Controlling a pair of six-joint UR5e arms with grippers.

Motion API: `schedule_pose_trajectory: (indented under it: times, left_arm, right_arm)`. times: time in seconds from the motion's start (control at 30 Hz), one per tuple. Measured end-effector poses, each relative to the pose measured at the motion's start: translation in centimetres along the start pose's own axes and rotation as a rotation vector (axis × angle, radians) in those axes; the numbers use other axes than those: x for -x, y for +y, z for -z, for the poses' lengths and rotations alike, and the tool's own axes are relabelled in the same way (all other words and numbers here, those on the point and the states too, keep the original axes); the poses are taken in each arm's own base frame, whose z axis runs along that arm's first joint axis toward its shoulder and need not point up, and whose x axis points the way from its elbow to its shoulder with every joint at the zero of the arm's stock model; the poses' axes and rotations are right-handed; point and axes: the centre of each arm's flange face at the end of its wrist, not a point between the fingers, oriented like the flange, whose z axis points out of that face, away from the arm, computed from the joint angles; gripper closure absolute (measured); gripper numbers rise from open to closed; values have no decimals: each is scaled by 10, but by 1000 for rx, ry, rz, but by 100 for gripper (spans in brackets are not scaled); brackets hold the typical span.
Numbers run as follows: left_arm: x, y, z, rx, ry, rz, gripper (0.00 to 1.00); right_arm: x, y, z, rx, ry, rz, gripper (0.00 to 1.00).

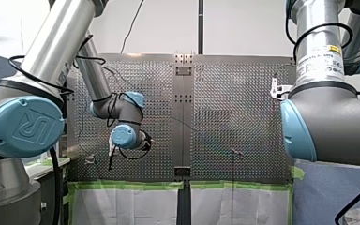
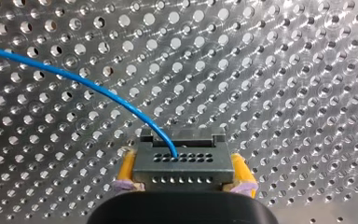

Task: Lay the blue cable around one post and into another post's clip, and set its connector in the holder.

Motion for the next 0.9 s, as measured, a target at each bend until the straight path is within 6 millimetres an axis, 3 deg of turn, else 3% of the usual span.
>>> schedule_pose_trajectory:
  times: [0.9]
  left_arm:
    - [2,0,-3,-1,-1,-2,0]
  right_arm:
    - [1,6,1,17,-4,-6,100]
